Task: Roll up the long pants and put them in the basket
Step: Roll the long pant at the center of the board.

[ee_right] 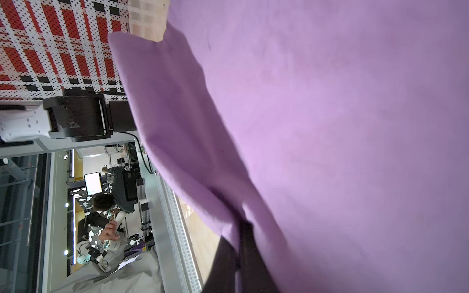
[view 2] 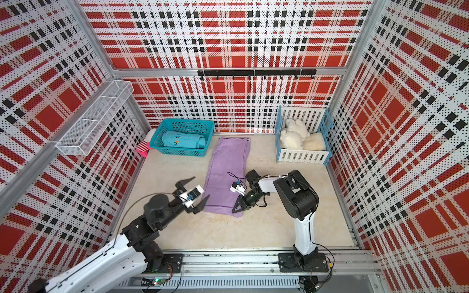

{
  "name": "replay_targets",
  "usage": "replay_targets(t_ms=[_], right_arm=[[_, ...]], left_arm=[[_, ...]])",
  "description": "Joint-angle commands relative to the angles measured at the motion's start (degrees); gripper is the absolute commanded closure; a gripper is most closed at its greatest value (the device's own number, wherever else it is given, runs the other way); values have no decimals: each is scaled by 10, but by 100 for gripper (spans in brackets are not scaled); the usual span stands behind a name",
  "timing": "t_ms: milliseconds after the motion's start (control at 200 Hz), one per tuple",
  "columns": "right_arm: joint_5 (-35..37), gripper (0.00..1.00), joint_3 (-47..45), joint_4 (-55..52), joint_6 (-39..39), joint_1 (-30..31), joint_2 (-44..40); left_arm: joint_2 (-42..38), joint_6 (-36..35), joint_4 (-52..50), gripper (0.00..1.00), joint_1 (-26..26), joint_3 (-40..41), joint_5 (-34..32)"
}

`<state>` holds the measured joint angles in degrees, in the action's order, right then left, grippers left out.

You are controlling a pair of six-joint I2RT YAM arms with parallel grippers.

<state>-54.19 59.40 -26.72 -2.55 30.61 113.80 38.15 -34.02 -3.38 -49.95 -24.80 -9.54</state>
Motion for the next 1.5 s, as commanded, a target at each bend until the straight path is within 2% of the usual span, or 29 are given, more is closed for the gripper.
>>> replay_targets(t_ms=[0, 95, 190, 251, 396, 531, 621, 717, 952, 1137, 1238, 1343, 1498], right_arm=[[40, 100, -2, -11, 10, -5, 15], [38, 100, -2, -8, 10, -5, 15], [33, 100, 0, -8, 13, -5, 19], [30, 100, 0, -10, 16, -5, 21], [30, 100, -1, -12, 23, -5, 19], [26, 100, 6, -15, 30, -5, 22], [24, 100, 10, -16, 34, -6, 25], [21, 100, 8, -15, 37, -6, 26], [19, 100, 5, -15, 40, -10, 26], [17, 100, -3, -11, 39, -13, 26], [15, 100, -7, -8, 39, -13, 25], [15, 100, -9, -8, 38, -13, 26], [11, 100, -7, -9, 39, -13, 25]], left_arm=[[30, -31, -60, 0, -120, 24, -133], [82, -43, -53, 6, -175, 32, -162], [149, -63, -39, 16, -182, 26, -175], [181, -87, -26, 19, -182, 24, -186], [225, -127, -3, 19, -154, 22, -168], [244, -155, 8, 29, -94, 24, -91], [264, -167, 10, 32, -68, 19, -64], [282, -170, 8, 37, -73, 9, -49], [304, -168, 7, 63, -92, -8, -32], [321, -171, 14, 61, -94, -9, -30], [342, -169, 17, 60, -78, -14, -39], [355, -170, 24, 58, -53, -21, -13], [365, -182, 25, 46, -25, -25, -6]])
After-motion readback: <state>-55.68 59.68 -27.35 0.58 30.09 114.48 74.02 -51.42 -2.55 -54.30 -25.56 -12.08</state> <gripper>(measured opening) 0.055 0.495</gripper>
